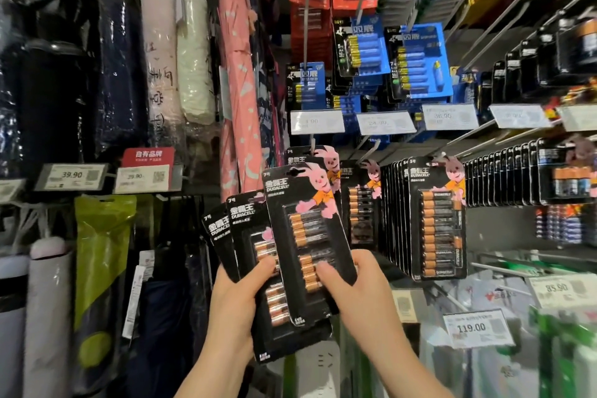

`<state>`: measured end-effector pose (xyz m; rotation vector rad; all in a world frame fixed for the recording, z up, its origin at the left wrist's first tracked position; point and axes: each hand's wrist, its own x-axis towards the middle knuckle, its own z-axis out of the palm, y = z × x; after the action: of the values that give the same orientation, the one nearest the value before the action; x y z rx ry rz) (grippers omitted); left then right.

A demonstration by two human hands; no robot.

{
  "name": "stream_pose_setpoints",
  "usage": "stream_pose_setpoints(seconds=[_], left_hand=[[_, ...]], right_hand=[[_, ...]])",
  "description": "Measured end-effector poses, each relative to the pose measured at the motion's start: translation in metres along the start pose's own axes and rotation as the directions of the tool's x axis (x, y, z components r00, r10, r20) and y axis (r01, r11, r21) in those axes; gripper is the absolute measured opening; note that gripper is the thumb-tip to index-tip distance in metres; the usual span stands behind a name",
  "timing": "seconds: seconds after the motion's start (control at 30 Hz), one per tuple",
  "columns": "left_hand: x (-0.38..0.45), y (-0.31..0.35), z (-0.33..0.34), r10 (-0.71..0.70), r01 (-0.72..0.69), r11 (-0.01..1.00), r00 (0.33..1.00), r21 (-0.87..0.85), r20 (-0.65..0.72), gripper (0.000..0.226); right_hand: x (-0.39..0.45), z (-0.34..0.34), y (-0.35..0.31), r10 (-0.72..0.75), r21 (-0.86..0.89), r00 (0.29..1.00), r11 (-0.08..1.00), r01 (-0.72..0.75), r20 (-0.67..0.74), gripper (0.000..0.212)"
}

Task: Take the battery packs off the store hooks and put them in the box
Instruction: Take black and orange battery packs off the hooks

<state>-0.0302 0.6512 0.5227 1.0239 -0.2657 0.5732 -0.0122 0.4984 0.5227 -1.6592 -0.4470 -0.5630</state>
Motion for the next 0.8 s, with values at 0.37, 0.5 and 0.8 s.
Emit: stream_pose_setpoints(seconds=[0.37,0.5,0.8], left_hand=[[0.008,0.011,-0.022,0.035,-0.03,0.998,0.995,0.052,-0.098,0.054],[0.011,0.014,-0.031,0.039,-0.035,0.999,0.992,0.04,-0.121,0.048],[0.011,0.014,-0.043,0.01,-0.007,1.0,0.995,0.03,-0.101,0.058]], right_hand=[[0.028,0.0,-0.004,-0.065,0.107,0.986,0.991,0.082,-0.155,0.014],[0.043,0.002,-0.006,-0.077,0.096,0.979,0.991,0.097,-0.188,0.021],[0.057,0.002,-0.009,-0.027,0.125,0.992,0.991,0.042,-0.122,0.039]])
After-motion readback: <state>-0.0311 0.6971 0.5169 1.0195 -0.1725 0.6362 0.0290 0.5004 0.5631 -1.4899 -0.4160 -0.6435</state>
